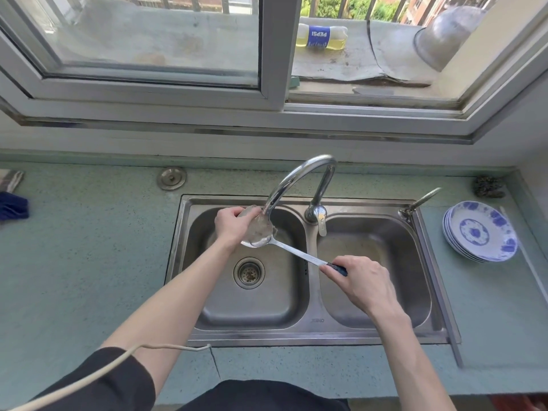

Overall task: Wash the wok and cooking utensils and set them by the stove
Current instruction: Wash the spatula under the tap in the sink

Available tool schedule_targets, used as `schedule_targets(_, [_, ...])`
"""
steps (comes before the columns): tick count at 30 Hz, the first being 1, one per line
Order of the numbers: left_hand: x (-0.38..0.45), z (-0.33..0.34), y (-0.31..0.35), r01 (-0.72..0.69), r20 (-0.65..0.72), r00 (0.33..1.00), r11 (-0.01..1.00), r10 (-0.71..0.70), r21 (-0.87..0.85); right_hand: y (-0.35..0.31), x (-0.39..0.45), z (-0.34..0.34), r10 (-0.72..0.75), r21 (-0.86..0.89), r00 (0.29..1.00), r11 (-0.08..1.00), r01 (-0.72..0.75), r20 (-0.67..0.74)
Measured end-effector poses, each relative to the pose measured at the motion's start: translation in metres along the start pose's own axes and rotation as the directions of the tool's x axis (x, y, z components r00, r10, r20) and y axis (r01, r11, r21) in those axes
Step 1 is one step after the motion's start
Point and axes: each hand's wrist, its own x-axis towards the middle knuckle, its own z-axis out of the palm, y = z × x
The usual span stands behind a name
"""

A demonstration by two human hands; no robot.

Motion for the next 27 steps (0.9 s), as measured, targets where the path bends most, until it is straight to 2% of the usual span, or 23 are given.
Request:
schedule_targets(2, [-0.005, 0.006, 0.000, 0.139, 0.033, 0.990, 0.958, -0.135, -0.251, 0.000, 0.000, -0.003, 0.007, 0.003, 1.000, 1.000, -0.007, -0.011])
schedule_targets(5, [-0.010, 0.018, -0.002, 0.335, 0.091, 0.934, 0.760, -0.345, -0.557, -0.006, 0.002, -0.007, 0.024, -0.021, 0.999, 0.999, -0.024, -0.029])
schedule_targets(7, [-0.016, 0.024, 0.000, 0.416, 0.261, 0.903, 0.551, -0.340, -0.723, -0.010, 0.003, -0.009, 0.038, -0.029, 0.999, 0.999, -0.039, -0.033])
schedule_targets(8, [-0.020, 0.027, 0.000, 0.452, 0.337, 0.889, 0.485, -0.309, -0.749, -0.012, 0.002, -0.008, 0.040, -0.023, 0.999, 0.999, -0.040, -0.036])
schedule_targets(10, [-0.034, 0.033, 0.003, 0.495, 0.429, 0.869, 0.485, -0.248, -0.721, -0.019, -0.001, -0.007, 0.028, 0.015, 0.999, 1.000, -0.028, -0.047])
schedule_targets(12, [-0.047, 0.041, 0.008, 0.476, 0.431, 0.877, 0.514, -0.214, -0.714, -0.028, -0.003, -0.006, 0.009, 0.024, 0.999, 1.000, -0.008, -0.044])
schedule_targets(14, [-0.052, 0.046, 0.010, 0.427, 0.356, 0.903, 0.565, -0.238, -0.705, -0.032, -0.005, -0.007, 0.010, 0.016, 0.999, 1.000, -0.009, -0.037])
schedule_targets(17, [-0.052, 0.048, 0.006, 0.350, 0.231, 0.937, 0.704, -0.263, -0.618, -0.031, -0.009, -0.010, 0.028, 0.031, 0.999, 0.999, -0.027, -0.032])
schedule_targets(20, [-0.054, 0.048, 0.002, 0.324, 0.173, 0.946, 0.757, -0.275, -0.567, -0.033, -0.014, -0.014, 0.026, 0.039, 0.999, 0.999, -0.024, -0.030])
schedule_targets(24, [-0.056, 0.049, -0.002, 0.342, 0.218, 0.940, 0.721, -0.263, -0.602, -0.036, -0.015, -0.015, 0.033, 0.020, 0.999, 0.999, -0.033, -0.017])
schedule_targets(27, [-0.060, 0.047, 0.002, 0.420, 0.357, 0.907, 0.568, -0.225, -0.708, -0.036, -0.016, -0.015, 0.052, 0.019, 0.999, 0.998, -0.052, -0.007])
